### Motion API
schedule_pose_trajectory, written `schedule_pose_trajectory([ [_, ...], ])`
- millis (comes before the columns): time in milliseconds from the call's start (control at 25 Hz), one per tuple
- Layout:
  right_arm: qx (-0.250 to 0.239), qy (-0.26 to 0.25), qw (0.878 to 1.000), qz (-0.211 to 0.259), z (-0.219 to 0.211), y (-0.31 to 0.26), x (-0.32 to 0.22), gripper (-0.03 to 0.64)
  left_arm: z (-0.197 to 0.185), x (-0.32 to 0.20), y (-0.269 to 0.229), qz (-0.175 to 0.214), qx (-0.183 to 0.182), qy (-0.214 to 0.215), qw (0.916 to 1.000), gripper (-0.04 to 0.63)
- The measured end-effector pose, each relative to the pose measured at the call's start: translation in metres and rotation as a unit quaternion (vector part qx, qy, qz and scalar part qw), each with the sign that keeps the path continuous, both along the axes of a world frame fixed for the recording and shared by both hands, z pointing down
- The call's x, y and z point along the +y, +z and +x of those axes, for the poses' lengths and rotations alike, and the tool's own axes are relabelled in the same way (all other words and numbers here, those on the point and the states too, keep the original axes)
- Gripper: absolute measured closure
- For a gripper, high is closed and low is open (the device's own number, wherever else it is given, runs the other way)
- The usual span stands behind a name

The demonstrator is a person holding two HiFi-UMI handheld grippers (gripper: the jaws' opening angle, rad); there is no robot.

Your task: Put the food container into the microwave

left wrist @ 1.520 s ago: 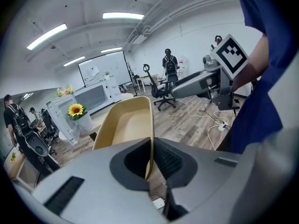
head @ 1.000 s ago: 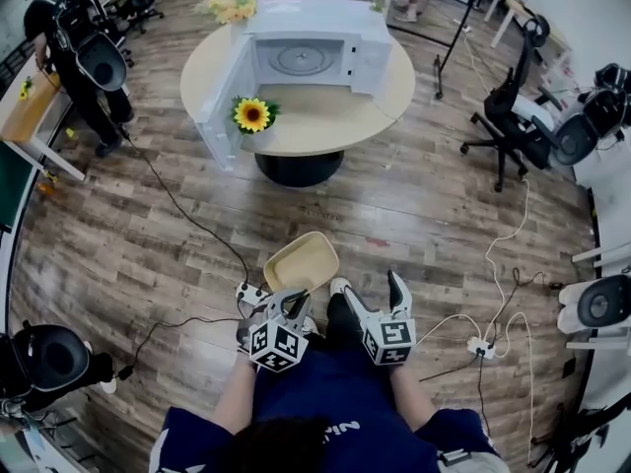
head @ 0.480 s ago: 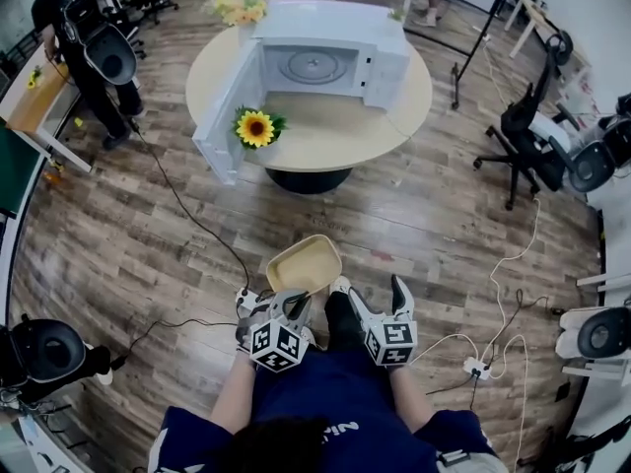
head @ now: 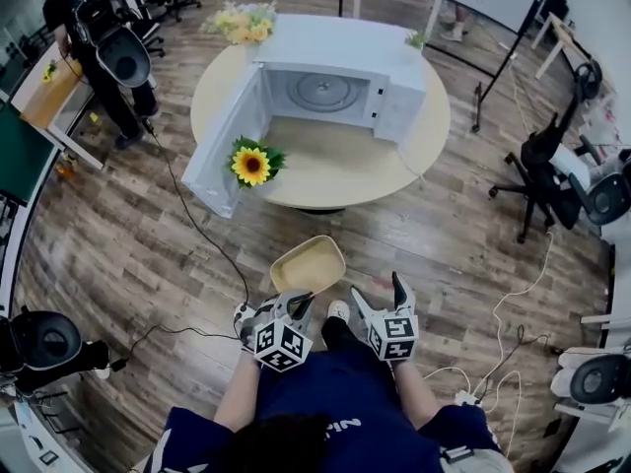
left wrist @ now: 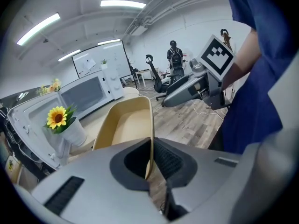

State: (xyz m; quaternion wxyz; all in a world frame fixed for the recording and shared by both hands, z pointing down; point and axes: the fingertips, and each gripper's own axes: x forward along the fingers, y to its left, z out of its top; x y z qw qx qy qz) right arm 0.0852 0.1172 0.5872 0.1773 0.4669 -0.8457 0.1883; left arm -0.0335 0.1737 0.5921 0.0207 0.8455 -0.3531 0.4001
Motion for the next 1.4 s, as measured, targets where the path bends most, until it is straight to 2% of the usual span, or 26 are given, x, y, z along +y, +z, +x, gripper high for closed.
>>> schedule_pose_trajectory([
  [400,0.006,-0.044,0.999,-0.001,0.021,0.002,-0.069,0.192,0.026,-0.061,0.001,0.002,0.002,-0.042,0.9991,0.577],
  [800,0.002,-0.041,0.999,-0.014,0.033,0.007,-0.079,0.193,0.037,-0.086,-0.003,0.001,0.000,-0.044,0.9990,0.577],
  [1120,0.006,-0.015,1.000,-0.021,0.037,0.013,-0.093,0.195,0.034,-0.116,-0.007,0.010,-0.012,-0.025,0.9996,0.577],
  [1280,0.008,-0.008,1.000,-0.023,0.028,0.014,-0.111,0.196,0.026,-0.137,-0.010,0.013,-0.030,-0.003,0.9995,0.577],
  [1400,0.011,-0.001,1.000,-0.025,0.019,0.012,-0.129,0.196,0.020,-0.159,-0.015,0.012,-0.026,0.003,0.9996,0.577],
])
